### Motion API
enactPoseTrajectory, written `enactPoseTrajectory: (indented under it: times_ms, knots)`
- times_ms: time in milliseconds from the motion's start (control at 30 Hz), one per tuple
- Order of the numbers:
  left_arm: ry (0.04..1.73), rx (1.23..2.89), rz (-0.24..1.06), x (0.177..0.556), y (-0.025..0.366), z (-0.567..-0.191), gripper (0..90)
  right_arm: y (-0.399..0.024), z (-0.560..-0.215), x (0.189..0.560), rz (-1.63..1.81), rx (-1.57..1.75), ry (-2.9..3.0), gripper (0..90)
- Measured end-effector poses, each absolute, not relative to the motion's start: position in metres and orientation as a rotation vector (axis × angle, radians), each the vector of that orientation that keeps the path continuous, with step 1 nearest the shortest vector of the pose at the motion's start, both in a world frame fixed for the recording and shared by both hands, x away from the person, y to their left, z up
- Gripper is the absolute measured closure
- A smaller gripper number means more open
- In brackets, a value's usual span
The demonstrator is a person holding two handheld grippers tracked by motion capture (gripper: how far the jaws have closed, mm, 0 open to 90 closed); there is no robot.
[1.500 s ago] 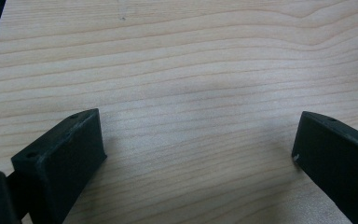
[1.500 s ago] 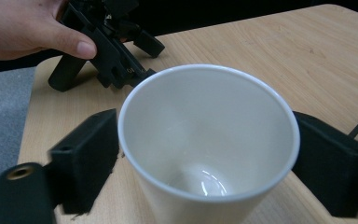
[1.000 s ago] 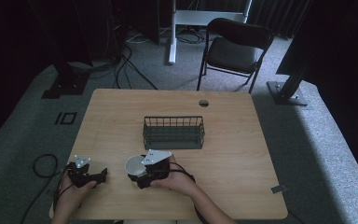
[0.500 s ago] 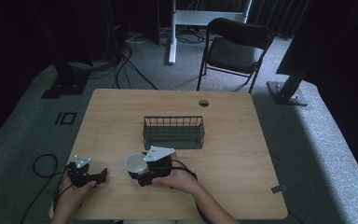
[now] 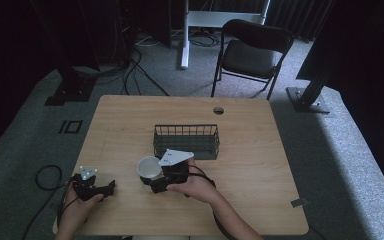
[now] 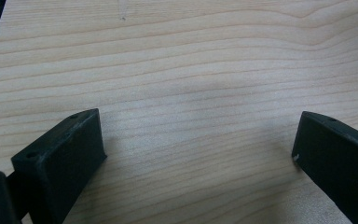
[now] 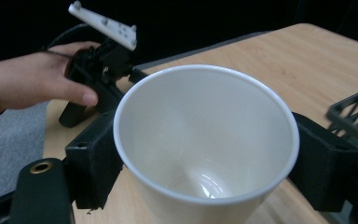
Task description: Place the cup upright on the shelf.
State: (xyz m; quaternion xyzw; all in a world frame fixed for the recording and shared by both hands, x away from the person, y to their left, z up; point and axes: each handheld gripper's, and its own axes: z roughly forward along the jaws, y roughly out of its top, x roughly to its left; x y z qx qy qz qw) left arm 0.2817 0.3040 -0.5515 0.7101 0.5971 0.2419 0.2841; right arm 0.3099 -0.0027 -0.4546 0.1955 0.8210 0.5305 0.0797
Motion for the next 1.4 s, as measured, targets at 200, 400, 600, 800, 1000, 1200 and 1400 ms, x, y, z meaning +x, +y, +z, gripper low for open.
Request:
enactPoseTrajectory:
  times_ms: [200, 400, 600, 800, 1000, 1200, 1400]
  knots:
    - [1.598, 1.9, 0.647, 0.282, 0.304, -0.552, 2.4, -0.01, -0.437, 0.316, 1.601, 0.582, 2.4, 19.3]
    - [1.598, 1.9, 0.647, 0.282, 0.304, -0.552, 2.4, -0.017, -0.419, 0.322, 1.612, 0.608, 2.334, 19.3]
    - [1.598, 1.9, 0.647, 0.282, 0.304, -0.552, 2.4, -0.026, -0.404, 0.329, 1.598, 0.644, 2.258, 19.3]
    - [1.598, 1.9, 0.647, 0.282, 0.304, -0.552, 2.5, -0.038, -0.398, 0.34, 1.59, 0.732, 2.187, 19.3]
    - [1.598, 1.9, 0.647, 0.282, 0.304, -0.552, 2.5, -0.051, -0.396, 0.353, 1.543, 0.803, 2.113, 19.3]
    - [1.598, 1.899, 0.647, 0.282, 0.304, -0.552, 2.4, -0.064, -0.397, 0.365, 1.495, 0.877, 2.02, 19.4]
    - [1.598, 1.9, 0.647, 0.282, 0.304, -0.552, 2.5, -0.078, -0.402, 0.376, 1.454, 0.94, 1.977, 19.4]
